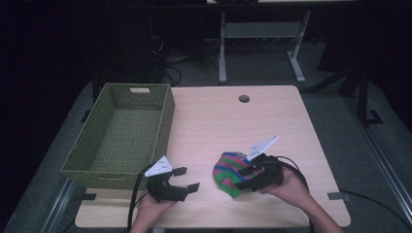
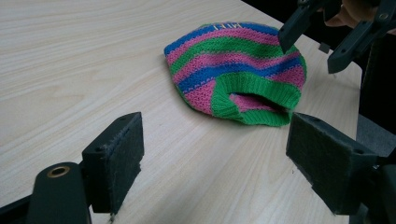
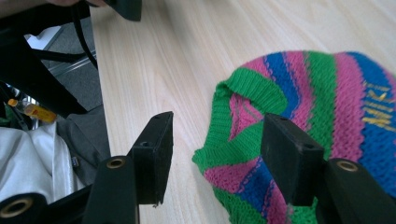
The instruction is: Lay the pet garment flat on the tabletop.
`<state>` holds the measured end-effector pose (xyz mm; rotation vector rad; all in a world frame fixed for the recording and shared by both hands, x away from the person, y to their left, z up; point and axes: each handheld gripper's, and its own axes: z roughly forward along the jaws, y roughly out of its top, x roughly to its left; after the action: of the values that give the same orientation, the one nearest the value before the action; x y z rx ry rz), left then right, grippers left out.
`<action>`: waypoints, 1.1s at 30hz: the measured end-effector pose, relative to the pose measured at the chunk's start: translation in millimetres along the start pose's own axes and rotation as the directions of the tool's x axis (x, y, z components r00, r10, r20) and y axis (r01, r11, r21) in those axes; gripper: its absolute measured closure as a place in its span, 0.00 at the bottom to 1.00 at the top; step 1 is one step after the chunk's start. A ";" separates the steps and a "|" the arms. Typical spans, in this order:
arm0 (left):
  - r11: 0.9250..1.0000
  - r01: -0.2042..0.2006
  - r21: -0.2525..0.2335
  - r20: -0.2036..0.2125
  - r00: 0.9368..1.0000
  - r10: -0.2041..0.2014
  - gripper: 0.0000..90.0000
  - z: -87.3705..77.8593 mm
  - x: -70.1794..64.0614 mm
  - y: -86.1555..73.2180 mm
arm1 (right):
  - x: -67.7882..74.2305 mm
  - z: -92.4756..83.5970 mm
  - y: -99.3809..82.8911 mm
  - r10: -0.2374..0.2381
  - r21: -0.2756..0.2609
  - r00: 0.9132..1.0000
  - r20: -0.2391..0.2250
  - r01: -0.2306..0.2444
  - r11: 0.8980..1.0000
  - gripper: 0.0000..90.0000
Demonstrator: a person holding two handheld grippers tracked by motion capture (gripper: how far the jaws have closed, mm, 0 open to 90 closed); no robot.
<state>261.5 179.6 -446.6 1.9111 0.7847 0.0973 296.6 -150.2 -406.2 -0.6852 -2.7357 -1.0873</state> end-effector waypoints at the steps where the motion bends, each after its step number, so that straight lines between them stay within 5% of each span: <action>1: 1.000 0.001 0.003 0.000 1.000 -0.001 0.21 0.3 -0.4 0.0 | -0.6 1.7 -1.2 -0.002 0.008 1.000 -0.004 0.002 1.000 0.49; 22: 1.000 0.005 0.001 0.003 1.000 -0.005 0.21 0.1 -1.3 -0.1 | -7.7 35.2 -25.3 -0.030 0.106 0.999 0.032 0.027 0.994 0.53; 29: 1.000 0.002 -0.001 0.012 1.000 -0.002 0.21 -0.5 -1.2 -0.3 | -2.9 35.4 -35.5 -0.007 0.069 0.998 0.066 0.003 0.998 0.57; 33: 1.000 0.002 -0.001 0.010 1.000 -0.002 0.21 -0.2 -1.3 -0.3 | 0.8 36.0 -40.7 -0.030 0.039 0.995 0.097 0.027 0.999 0.60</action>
<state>260.3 179.1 -446.4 1.9084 0.7793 0.0867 279.5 -151.7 -457.8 -0.7145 -2.8487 -1.0317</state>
